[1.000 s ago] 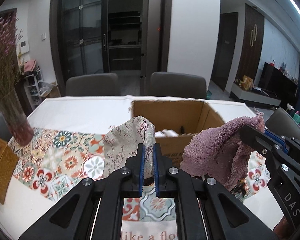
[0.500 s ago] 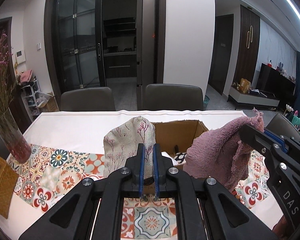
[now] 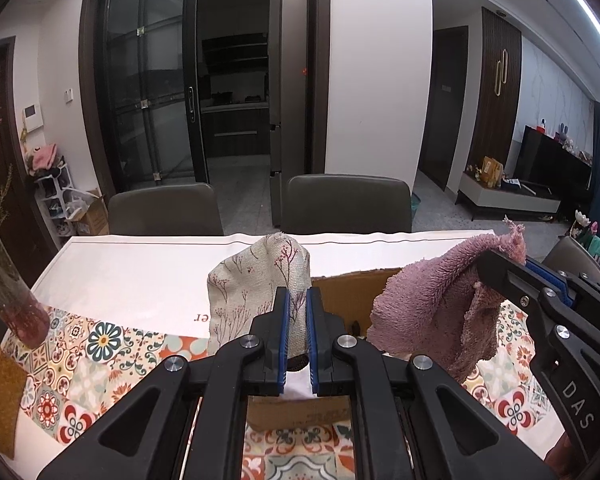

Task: Organize soft objects
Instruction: 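Carry the pouch and pink towel over the box and open both grippers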

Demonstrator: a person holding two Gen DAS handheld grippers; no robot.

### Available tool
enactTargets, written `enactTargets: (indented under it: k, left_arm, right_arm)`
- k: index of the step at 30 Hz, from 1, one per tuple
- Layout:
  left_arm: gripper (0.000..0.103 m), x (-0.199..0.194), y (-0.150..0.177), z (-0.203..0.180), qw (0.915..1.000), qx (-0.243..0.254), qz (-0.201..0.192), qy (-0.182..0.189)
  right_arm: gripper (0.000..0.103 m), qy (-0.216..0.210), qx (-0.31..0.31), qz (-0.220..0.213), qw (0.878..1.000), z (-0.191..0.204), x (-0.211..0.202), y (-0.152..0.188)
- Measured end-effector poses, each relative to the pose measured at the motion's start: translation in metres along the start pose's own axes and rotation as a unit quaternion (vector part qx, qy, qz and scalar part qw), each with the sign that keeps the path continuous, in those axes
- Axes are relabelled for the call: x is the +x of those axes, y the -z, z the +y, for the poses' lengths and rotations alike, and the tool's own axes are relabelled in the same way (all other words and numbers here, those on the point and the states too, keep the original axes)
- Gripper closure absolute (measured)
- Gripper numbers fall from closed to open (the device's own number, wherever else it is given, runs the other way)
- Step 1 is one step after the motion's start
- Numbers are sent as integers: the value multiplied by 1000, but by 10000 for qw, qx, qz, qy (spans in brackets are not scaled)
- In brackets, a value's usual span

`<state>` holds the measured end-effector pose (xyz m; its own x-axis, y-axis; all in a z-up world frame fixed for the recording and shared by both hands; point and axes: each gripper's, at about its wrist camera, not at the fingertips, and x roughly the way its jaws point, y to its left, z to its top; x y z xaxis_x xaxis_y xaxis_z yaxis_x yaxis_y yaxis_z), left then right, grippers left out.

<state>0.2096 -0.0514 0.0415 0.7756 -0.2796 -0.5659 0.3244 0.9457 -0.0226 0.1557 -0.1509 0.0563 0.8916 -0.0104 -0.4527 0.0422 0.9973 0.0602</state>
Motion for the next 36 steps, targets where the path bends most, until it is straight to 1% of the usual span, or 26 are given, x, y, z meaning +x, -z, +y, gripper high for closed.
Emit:
enactTargets:
  k: [12,17,24,28,32,34,36]
  left_arm:
    - [93,56,-2,-3,9995,-8,307,-4]
    - [91,72,-2,-7,9995,22,323,34]
    - [91,83,-6,-8,9994,4,332,130]
    - [91,86,-5,-9,9992,-25,362,183]
    - [90,86,-5,-13,9992,-3,361,154]
    - [78,83,-6,-14,9995,37,321,47]
    - [51,80,-7,-15,9996,68,272,-60]
  right_arm:
    - [94,-2,153,439,9989,-12,58,7]
    - [94,-9,165,581,9982,-17,79,7]
    - [94,-6,194,678,9975,-19,92,8]
    - [94,12,210,691,9974,-20,92,8]
    - [93,20,203,718,9972,-19,90,10]
    - [92,18,244,711,9972,-19,89,9]
    - [90,38,281,715,9970,-21,87,8]
